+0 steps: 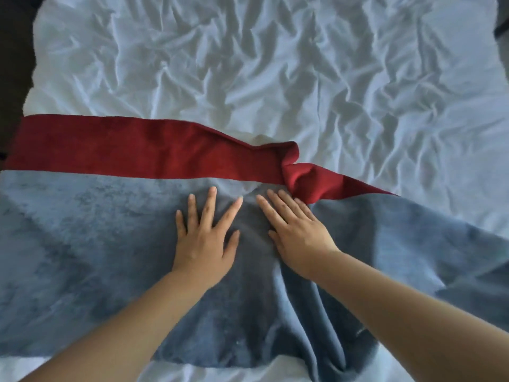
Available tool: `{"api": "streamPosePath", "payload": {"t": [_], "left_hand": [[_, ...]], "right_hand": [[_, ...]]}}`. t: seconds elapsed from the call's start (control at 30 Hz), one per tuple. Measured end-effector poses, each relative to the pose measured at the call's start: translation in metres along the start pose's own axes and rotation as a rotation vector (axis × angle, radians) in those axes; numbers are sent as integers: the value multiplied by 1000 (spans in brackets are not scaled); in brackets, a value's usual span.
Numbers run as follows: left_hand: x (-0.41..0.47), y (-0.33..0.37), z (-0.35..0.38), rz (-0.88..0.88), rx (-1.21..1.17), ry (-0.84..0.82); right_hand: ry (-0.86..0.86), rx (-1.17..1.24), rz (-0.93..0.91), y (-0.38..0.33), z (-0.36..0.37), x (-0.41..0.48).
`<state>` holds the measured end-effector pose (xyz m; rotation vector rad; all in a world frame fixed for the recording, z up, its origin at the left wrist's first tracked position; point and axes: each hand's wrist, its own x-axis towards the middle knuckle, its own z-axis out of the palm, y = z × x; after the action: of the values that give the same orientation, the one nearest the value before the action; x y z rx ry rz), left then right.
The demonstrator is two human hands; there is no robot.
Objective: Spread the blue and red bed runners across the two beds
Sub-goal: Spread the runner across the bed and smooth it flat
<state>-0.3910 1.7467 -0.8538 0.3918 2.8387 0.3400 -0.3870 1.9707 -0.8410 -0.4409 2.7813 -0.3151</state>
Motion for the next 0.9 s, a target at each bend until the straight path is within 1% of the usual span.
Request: {"api": "streamPosePath", "payload": {"t": [0.1, 0.17, 0.2, 0.23, 0.3, 0.33, 0.37, 0.47, 0.57, 0.67, 0.73, 0.83, 0.9], "left_hand": [[29, 53, -5, 81, 16, 68], [53, 87, -8, 144, 21, 110], [66, 103, -10, 179, 21, 123], [78, 118, -12, 217, 32, 133], [102, 145, -16, 295, 97, 165], [111, 156, -16, 329, 128, 182], [118, 167, -16, 352, 141, 191], [118, 196, -6, 360, 102, 161], [94, 219, 12, 403, 45, 130], [61, 233, 26, 432, 29, 106], [37, 239, 31, 428, 71, 42], [4, 240, 35, 433, 169, -73], [-13, 240, 36, 443, 189, -109]], "right_hand": [[174, 123, 7, 44, -20, -32], [290, 144, 144, 81, -35, -45], [303, 147, 252, 100, -43, -50], [257, 140, 359, 117, -51, -54], [75, 106, 488, 145, -60, -63], [16, 104, 497, 153, -61, -69], [-5, 106, 466, 156, -61, -76], [25, 22, 252, 148, -48, -104], [126, 8, 190, 127, -19, -143], [176, 6, 229, 105, 4, -180], [170, 48, 271, 90, 17, -203], [74, 211, 326, 65, 26, -235], [56, 377, 370, 54, 20, -250]]}}
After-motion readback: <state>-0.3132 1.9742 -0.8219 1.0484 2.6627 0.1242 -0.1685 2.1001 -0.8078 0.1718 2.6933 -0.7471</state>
